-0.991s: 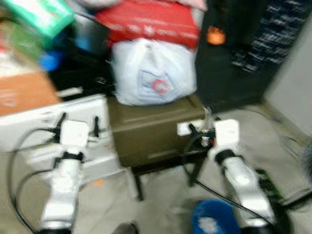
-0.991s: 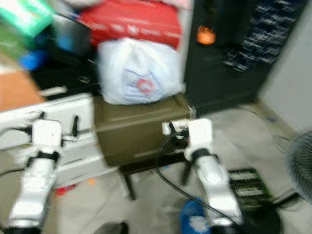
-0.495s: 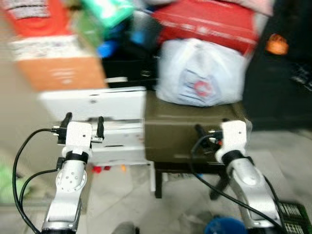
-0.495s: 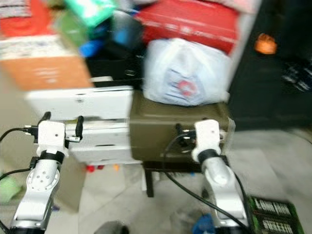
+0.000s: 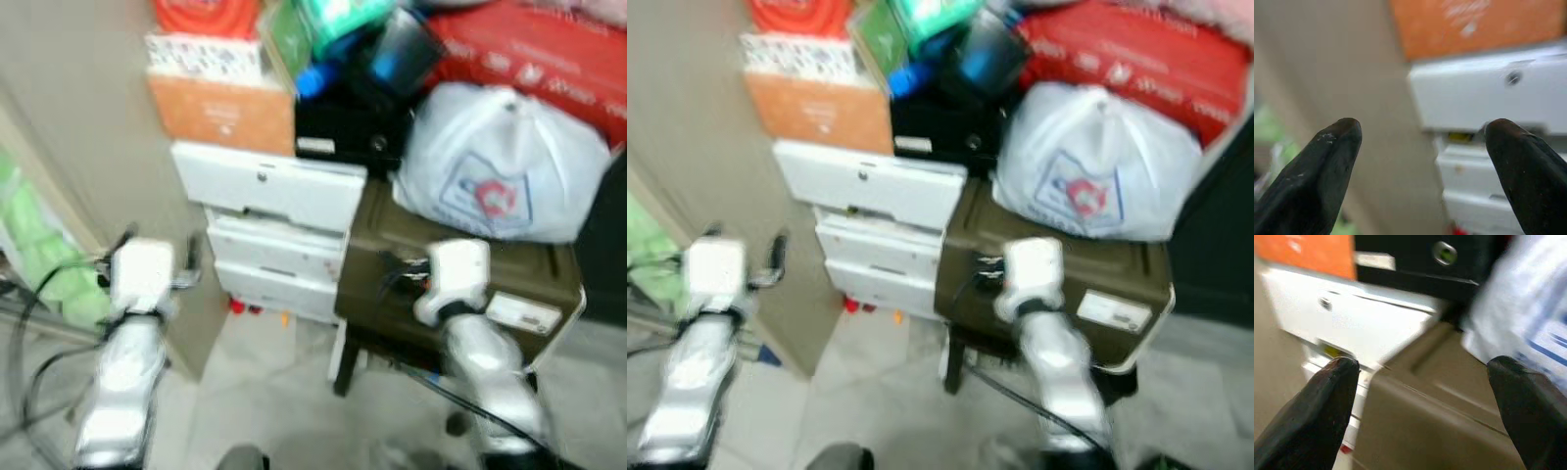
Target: Clean up the room
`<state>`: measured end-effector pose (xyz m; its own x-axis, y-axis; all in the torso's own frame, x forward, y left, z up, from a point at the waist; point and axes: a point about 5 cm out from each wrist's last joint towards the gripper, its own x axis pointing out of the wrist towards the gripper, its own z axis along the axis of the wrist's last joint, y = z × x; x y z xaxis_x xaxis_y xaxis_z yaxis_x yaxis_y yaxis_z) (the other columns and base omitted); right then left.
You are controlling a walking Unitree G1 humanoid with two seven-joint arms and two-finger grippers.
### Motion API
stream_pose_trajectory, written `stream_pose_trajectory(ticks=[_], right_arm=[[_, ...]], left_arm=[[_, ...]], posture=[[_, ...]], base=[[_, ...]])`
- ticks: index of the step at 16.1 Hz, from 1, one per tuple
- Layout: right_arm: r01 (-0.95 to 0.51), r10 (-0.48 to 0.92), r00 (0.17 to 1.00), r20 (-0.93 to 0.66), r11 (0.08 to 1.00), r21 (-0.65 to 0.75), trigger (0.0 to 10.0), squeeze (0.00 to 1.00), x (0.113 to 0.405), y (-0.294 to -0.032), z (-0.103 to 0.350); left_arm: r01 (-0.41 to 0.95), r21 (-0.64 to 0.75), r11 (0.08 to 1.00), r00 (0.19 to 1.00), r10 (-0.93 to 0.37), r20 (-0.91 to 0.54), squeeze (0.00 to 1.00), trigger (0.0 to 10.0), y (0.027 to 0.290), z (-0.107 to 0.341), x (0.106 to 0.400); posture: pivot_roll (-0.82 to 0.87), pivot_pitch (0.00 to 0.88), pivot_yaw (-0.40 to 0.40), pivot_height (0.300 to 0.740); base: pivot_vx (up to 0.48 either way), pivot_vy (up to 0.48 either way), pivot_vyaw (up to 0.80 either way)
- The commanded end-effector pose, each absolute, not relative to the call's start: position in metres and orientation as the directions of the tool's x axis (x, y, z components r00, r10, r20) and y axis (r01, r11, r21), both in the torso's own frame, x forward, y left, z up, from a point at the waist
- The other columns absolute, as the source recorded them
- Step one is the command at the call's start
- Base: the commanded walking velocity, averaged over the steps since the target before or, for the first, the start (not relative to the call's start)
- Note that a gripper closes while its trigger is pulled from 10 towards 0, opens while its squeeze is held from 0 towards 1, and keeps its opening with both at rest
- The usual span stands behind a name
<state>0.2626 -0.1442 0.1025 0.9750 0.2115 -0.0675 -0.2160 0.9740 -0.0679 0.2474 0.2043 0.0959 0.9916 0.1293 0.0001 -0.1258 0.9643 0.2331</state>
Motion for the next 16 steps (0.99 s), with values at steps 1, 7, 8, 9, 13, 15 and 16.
stream_pose_trajectory(ticks=[1,7,8,9,13,15,16], right_arm=[[-0.195,0.189,0.979,-0.073,0.978,-0.080,10.0,0.00,0.2625,-0.1538,0.1029],[-0.194,0.189,0.979,-0.072,0.978,-0.079,10.0,0.00,0.2622,-0.1539,0.1030],[-0.195,0.190,0.979,-0.072,0.978,-0.079,10.0,0.00,0.2623,-0.1539,0.1030],[-0.195,0.190,0.979,-0.070,0.978,-0.079,10.0,0.00,0.2630,-0.1542,0.1037],[-0.191,0.186,0.980,-0.064,0.978,-0.080,10.0,0.00,0.2635,-0.1542,0.1048],[-0.194,0.189,0.980,-0.063,0.978,-0.080,10.0,0.00,0.2635,-0.1540,0.1051],[-0.194,0.190,0.980,-0.062,0.978,-0.080,10.0,0.00,0.2635,-0.1539,0.1052]], left_arm=[[-0.115,0.221,0.969,0.993,0.112,0.026,0.00,10.0,0.1994,0.1028,0.2510],[-0.123,0.241,0.963,0.992,0.122,0.020,0.00,10.0,0.1984,0.1035,0.2510],[-0.126,0.243,0.962,0.992,0.124,0.024,0.00,10.0,0.1984,0.1036,0.2514],[-0.123,0.237,0.964,0.992,0.121,0.024,0.00,10.0,0.1982,0.1035,0.2520],[-0.118,0.222,0.968,0.993,0.118,0.016,0.00,10.0,0.1978,0.1032,0.2518],[-0.121,0.219,0.968,0.993,0.121,0.017,0.00,10.0,0.1978,0.1035,0.2520],[-0.122,0.219,0.968,0.992,0.121,0.018,0.00,10.0,0.1978,0.1037,0.2522]], posture=[[-0.02,0.000,-0.008,0.740],[-0.02,0.000,-0.010,0.740],[-0.02,0.000,-0.010,0.740],[-0.02,0.000,-0.011,0.740],[-0.02,0.000,-0.010,0.740],[-0.02,0.000,-0.010,0.740],[-0.02,0.000,-0.009,0.740]], base=[[0.000,0.000,0.80],[0.000,0.000,0.80],[0.000,0.000,0.80],[0.000,0.000,0.80],[0.000,0.000,0.80],[0.000,0.000,0.80],[0.000,0.000,0.80]])
